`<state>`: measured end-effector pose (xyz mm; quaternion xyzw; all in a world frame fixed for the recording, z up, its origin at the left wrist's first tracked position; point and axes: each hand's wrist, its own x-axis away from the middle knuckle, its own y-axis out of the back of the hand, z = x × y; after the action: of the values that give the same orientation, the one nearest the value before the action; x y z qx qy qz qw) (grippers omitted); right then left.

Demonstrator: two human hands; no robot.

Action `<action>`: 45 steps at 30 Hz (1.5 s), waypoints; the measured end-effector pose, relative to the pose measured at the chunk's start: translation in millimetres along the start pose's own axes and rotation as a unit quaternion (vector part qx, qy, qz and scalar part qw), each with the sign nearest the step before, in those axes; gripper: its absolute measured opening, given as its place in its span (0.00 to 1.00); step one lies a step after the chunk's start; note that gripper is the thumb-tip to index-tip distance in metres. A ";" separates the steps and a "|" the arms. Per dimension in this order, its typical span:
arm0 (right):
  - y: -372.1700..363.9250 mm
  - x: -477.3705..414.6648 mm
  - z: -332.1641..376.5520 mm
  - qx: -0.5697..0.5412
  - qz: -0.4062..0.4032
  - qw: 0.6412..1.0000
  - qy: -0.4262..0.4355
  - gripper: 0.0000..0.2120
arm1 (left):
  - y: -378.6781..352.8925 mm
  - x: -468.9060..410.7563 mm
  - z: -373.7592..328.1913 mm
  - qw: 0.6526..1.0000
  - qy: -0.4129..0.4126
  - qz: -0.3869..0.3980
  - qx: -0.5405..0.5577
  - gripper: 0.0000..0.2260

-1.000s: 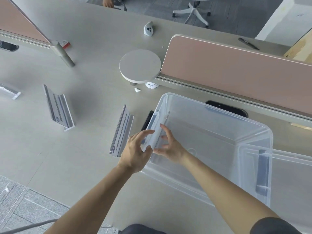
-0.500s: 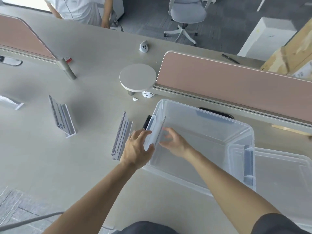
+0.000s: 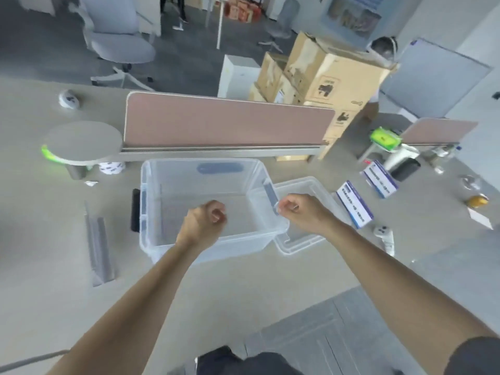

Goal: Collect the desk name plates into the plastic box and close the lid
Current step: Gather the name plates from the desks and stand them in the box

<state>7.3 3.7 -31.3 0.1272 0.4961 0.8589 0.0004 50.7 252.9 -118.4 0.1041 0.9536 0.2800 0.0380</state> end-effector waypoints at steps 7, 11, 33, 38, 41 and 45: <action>55.1 97.4 -90.8 0.019 -0.088 0.989 -0.119 0.04 | -81.9 11.4 -88.3 0.989 -0.086 0.121 0.004 0.05; 81.7 137.0 -153.7 -0.005 -0.124 0.978 -0.165 0.10 | -132.4 13.5 -140.7 0.980 -0.115 0.159 -0.004 0.07; 255.4 145.6 -515.8 -0.079 -0.220 0.950 -0.208 0.09 | -438.7 -69.3 -366.0 0.953 -0.174 0.213 -0.124 0.06; 284.1 74.6 -561.1 -0.054 -0.182 0.958 -0.216 0.08 | -494.0 -138.0 -370.7 0.962 -0.157 0.205 -0.091 0.07; 313.9 29.7 -580.3 -0.033 -0.157 0.961 -0.225 0.09 | -531.3 -181.4 -373.3 0.969 -0.132 0.200 -0.056 0.06; 349.8 -27.1 -598.4 0.017 -0.115 0.969 -0.219 0.09 | -566.2 -224.1 -373.7 0.974 -0.103 0.197 -0.044 0.07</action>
<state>-53.7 -687.3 -23.7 0.2541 0.5101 0.7955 0.2061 120.1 -458.1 -108.1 0.3163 0.8921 0.3113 0.0846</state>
